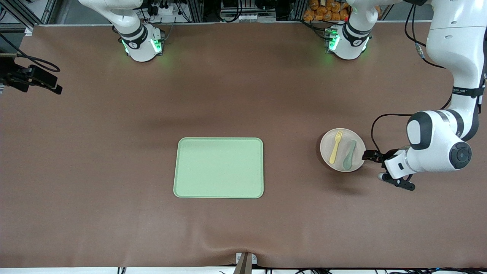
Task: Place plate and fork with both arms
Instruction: 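Lower the left gripper and grasp the white plate's rim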
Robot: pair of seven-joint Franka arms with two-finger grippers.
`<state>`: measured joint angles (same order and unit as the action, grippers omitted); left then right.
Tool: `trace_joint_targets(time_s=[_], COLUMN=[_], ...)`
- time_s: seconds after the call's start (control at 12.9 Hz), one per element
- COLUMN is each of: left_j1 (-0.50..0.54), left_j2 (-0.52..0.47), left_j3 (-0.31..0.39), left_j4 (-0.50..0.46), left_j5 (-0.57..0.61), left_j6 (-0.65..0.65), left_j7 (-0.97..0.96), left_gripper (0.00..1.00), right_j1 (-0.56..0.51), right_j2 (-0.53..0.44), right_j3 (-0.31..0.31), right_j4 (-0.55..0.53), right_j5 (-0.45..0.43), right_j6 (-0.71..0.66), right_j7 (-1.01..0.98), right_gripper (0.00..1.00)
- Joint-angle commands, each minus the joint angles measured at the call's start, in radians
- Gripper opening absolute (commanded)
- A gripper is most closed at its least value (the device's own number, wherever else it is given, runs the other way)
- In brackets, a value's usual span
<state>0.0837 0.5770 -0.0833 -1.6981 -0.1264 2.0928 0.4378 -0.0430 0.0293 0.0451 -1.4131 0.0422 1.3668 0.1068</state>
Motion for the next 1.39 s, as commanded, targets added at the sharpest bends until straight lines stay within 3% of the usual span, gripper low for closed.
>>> trace_joint_targets(time_s=[0.0, 0.46, 0.77, 0.85, 0.93, 1.32], left_j1=[0.008, 0.007, 0.008, 0.01, 0.008, 0.019], left_j2=[-0.006, 0.017, 0.035, 0.037, 0.038, 0.053], left_j3=[-0.003, -0.02, -0.021, -0.021, -0.021, -0.021], left_j4=[-0.058, -0.077, -0.08, -0.081, -0.083, -0.081], left_j5=[-0.027, -0.029, -0.029, -0.029, -0.029, -0.029], left_j6=[0.07, 0.105, 0.118, 0.119, 0.119, 0.119], left_j7=[0.044, 0.087, 0.102, 0.104, 0.105, 0.111], left_gripper=[0.93, 0.82, 0.7, 0.6, 0.57, 0.54], right_j1=[-0.028, -0.034, -0.032, -0.034, -0.032, -0.04], right_j2=[-0.008, -0.008, -0.008, -0.008, -0.008, -0.008], right_j3=[0.015, 0.015, 0.015, 0.016, 0.015, 0.016], right_j4=[-0.009, -0.01, -0.01, -0.01, -0.01, -0.014], right_j5=[0.022, 0.022, 0.022, 0.022, 0.022, 0.024], right_j6=[0.003, 0.003, 0.005, 0.005, 0.003, -0.006], right_j7=[-0.009, -0.01, -0.01, -0.01, -0.01, -0.01], right_gripper=[1.0, 1.0, 1.0, 1.0, 1.0, 1.0])
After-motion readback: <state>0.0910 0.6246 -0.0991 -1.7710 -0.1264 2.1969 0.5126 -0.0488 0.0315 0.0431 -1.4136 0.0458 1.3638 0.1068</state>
